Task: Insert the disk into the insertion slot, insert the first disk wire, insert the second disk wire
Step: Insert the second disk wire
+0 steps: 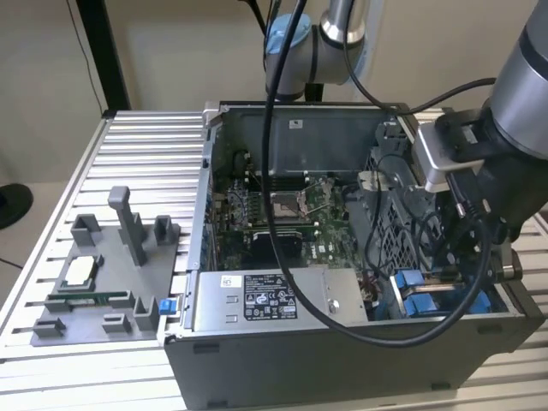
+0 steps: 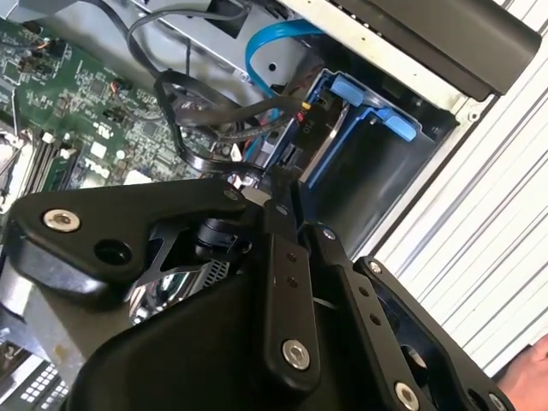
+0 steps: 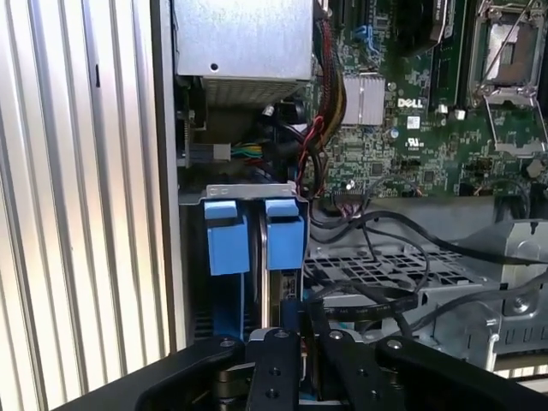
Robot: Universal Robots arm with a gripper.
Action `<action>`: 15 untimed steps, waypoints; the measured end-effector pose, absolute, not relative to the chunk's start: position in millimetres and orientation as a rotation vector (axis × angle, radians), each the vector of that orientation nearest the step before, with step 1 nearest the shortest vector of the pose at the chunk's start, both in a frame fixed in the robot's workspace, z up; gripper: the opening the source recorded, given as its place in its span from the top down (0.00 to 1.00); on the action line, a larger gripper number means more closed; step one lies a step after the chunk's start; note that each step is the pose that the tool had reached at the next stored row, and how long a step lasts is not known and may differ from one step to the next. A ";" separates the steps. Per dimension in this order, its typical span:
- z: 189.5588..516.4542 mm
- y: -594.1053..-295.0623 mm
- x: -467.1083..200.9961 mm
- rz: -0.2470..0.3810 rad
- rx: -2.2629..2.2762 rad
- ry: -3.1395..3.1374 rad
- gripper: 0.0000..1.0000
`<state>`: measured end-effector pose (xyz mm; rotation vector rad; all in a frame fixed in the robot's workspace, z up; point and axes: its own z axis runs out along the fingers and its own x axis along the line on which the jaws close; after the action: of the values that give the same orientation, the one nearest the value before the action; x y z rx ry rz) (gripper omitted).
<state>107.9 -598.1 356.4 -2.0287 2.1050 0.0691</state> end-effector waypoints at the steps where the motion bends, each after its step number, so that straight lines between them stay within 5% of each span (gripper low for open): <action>1: 354.7 -598.1 107.9 0.068 -2.025 2.109 1.00; 15: 345.4 -597.9 114.0 0.071 -2.011 2.116 1.00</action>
<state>114.0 -597.9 345.4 -2.0110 2.1157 0.0709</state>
